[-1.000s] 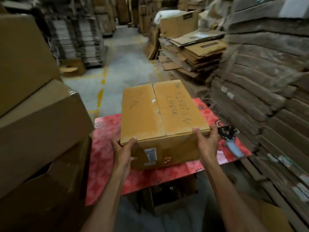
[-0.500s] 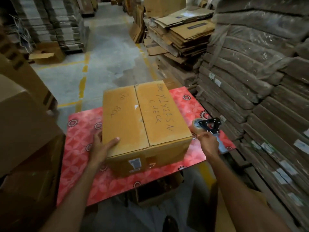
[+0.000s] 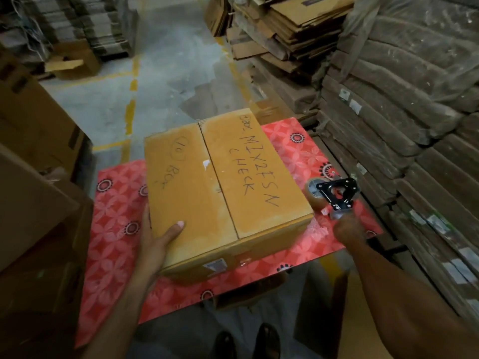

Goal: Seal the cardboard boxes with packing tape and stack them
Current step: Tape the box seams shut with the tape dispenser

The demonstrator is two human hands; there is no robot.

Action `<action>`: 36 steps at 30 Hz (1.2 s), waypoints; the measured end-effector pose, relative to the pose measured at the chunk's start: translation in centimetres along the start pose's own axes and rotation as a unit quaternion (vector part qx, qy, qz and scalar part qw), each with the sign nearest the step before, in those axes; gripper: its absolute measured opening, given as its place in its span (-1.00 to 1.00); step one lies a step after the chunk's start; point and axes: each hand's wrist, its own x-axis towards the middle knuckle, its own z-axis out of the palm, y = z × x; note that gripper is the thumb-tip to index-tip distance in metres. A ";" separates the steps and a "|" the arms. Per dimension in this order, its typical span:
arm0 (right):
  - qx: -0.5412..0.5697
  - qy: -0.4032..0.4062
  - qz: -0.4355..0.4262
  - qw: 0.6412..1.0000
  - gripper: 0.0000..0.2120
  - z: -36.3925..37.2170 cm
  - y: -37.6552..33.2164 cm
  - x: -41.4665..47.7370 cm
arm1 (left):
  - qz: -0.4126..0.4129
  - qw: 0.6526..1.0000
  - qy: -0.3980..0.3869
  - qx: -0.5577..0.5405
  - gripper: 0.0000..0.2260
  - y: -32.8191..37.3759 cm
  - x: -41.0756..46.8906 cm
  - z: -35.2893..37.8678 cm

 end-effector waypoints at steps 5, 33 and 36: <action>0.076 -0.064 -0.048 0.994 -0.73 -1.6 -2.9 1.6 | 0.007 0.997 -0.014 0.073 -0.20 0.3 -0.3 0.9; 0.396 -0.310 -0.283 0.817 -0.86 -2.6 -27.3 -25.1 | -0.295 0.813 -0.282 -0.415 -0.87 13.3 14.3 -1.2; 0.393 -0.305 -0.292 0.817 -0.90 -2.4 -27.4 -24.8 | -0.302 0.790 -0.301 -0.440 -0.89 11.6 15.4 -1.2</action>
